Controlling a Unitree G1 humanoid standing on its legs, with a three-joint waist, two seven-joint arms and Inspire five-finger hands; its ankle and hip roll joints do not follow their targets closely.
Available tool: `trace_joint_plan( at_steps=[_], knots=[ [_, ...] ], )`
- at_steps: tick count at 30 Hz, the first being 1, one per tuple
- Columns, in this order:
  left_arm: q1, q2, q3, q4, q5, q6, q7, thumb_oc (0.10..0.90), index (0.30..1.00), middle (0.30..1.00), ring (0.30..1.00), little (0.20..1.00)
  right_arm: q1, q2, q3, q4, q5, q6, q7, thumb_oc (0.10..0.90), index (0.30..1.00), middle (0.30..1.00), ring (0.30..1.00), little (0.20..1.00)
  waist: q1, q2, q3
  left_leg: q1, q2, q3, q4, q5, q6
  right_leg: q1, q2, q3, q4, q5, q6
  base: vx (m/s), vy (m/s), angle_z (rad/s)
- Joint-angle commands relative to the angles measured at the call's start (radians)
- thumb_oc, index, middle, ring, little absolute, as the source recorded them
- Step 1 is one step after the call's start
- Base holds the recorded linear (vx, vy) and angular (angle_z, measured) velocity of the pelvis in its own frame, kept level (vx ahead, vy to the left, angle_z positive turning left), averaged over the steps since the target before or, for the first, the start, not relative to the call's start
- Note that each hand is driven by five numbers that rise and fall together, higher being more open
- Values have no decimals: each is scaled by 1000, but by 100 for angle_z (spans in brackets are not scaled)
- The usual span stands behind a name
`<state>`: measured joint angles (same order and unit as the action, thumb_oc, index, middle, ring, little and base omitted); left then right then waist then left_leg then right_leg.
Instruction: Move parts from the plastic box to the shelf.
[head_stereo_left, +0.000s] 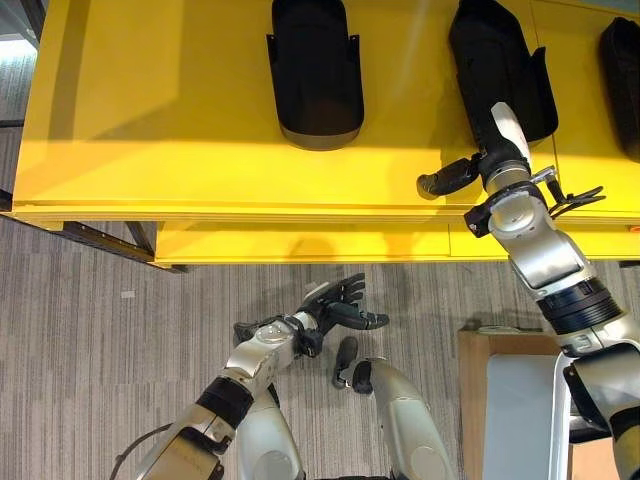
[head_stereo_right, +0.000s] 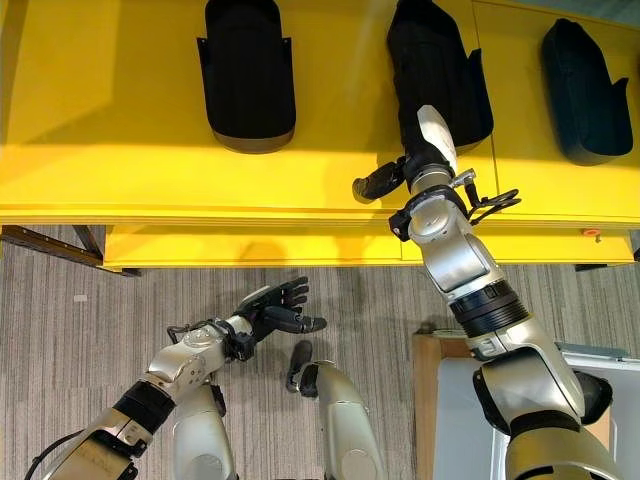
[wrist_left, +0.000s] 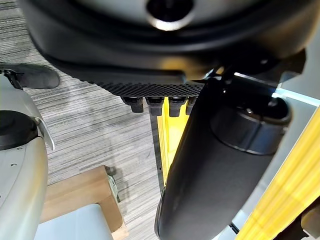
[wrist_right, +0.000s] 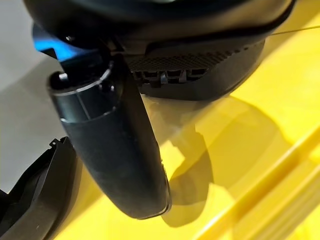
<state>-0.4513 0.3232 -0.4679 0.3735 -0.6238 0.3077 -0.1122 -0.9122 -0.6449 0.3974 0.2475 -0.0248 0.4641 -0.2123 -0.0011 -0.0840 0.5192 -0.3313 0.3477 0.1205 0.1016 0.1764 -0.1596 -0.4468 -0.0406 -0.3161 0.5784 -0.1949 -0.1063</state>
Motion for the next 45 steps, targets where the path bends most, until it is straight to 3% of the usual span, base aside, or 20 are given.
trace_joint_plan(
  at_steps=[1,12,24,32,40,45],
  knots=[
    [-17,-93,-18,-79,-53,-41,-6,900,1000,1000,1000,1000,-86,-49,-35,4,-129,-9,-55,900,1000,1000,1000,1000,-22,9,-41,21,20,27,-6,-32,21,27,8,167,32,-55,104,9,3,-4],
    [8,-101,-8,-85,-60,-58,-30,900,1000,1000,1000,1000,-75,-95,-39,-37,-315,-48,-94,900,1000,1000,1000,1000,-33,29,-50,37,13,29,-1,-41,25,39,1,171,40,-65,104,9,9,0],
    [47,-102,4,-87,-64,-73,-67,900,1000,1000,1000,1000,-28,-120,-59,-88,-426,-86,-155,900,1000,1000,1000,1000,-41,43,-55,54,11,35,-2,-45,27,46,-7,174,46,-70,104,10,15,-3],
    [83,-97,6,-94,-72,-100,-96,900,1000,1000,1000,1000,12,-117,-109,-179,-391,-234,-268,900,1000,1000,1000,1000,-48,59,-61,71,6,40,-2,-49,28,55,-18,177,42,-71,104,10,46,-3],
    [113,-95,-5,-100,-83,-125,-122,900,1000,1000,1000,1000,50,-94,-177,-299,-440,-402,-381,900,1000,1000,1000,1000,-57,78,-69,92,-4,48,-9,-55,29,65,-26,185,30,-69,104,8,51,-2],
    [147,-86,-10,-113,-87,-158,-155,900,1000,1000,1000,1000,84,-79,-225,-362,-398,-461,-478,900,1000,1000,1000,1000,-60,91,-86,115,-13,51,-21,-56,27,93,-36,183,8,-68,102,11,73,-3]
  ],
)
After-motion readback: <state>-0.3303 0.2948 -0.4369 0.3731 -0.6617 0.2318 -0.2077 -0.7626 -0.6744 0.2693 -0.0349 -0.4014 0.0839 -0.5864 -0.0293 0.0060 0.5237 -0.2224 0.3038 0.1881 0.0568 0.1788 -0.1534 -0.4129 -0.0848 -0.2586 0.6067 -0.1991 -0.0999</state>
